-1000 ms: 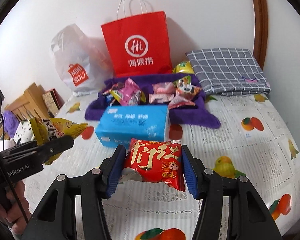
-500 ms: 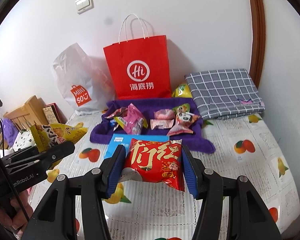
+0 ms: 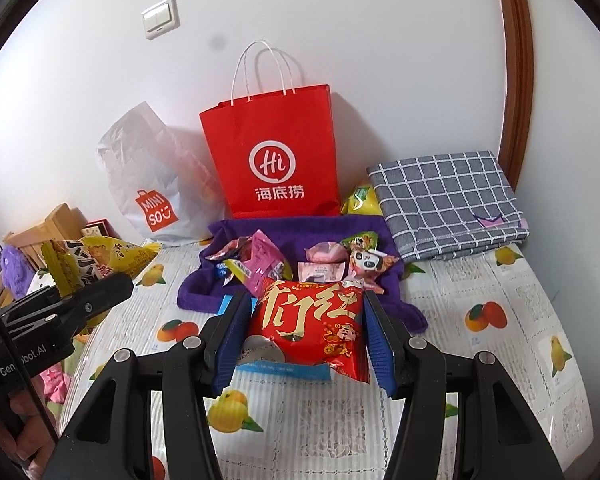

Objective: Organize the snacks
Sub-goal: 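Lower both held snacks over the purple towel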

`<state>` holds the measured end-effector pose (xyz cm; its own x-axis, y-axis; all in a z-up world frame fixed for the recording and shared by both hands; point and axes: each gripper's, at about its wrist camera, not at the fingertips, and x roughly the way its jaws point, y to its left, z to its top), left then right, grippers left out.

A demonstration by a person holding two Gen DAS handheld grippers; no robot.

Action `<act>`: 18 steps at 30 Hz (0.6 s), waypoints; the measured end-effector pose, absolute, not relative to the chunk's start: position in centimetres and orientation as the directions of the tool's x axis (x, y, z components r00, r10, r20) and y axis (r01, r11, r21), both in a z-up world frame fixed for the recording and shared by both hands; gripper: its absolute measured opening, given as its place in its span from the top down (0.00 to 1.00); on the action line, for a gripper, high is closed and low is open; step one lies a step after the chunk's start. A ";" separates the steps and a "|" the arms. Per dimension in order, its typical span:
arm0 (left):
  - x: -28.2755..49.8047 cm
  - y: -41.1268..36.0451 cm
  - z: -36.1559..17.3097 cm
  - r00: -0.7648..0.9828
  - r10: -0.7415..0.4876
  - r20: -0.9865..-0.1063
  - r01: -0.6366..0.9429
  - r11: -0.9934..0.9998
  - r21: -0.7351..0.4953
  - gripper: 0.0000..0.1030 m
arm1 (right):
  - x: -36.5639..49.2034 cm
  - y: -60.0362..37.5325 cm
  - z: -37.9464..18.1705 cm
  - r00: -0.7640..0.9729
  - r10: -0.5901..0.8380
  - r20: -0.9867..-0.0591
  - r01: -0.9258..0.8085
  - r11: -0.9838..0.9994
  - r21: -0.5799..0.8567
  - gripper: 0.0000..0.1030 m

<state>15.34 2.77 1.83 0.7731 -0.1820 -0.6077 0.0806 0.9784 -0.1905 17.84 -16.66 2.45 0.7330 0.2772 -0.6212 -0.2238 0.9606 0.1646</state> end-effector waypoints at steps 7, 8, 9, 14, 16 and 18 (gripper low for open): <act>17.6 3.6 1.2 0.758 -0.193 -0.623 0.070 0.974 -0.217 0.60 | 20.0 -16.5 2.4 0.728 0.280 -0.626 -0.229 0.960 0.163 0.47; 18.1 3.8 1.0 0.755 -0.194 -0.627 0.068 0.973 -0.220 0.60 | 20.5 -16.5 2.3 0.725 0.287 -0.626 -0.232 0.958 0.170 0.46; 18.7 4.1 0.9 0.752 -0.193 -0.630 0.064 0.973 -0.222 0.60 | 20.9 -16.6 2.3 0.723 0.292 -0.626 -0.234 0.956 0.176 0.47; 21.7 5.3 0.2 0.735 -0.181 -0.654 0.036 0.973 -0.228 0.60 | 24.1 -16.5 1.8 0.709 0.306 -0.635 -0.247 0.952 0.182 0.47; 22.9 5.9 -0.2 0.728 -0.178 -0.662 0.026 0.972 -0.234 0.60 | 25.4 -16.4 1.4 0.700 0.316 -0.640 -0.255 0.948 0.190 0.47; 24.2 6.6 -0.7 0.722 -0.172 -0.671 0.012 0.972 -0.236 0.60 | 26.6 -16.4 0.9 0.691 0.326 -0.645 -0.259 0.945 0.201 0.47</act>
<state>24.17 6.58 -0.70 0.7218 -0.1715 -0.6705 0.0117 0.9717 -0.2360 26.61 -16.40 0.92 0.6911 0.3265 -0.6448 -0.2592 0.9448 0.2006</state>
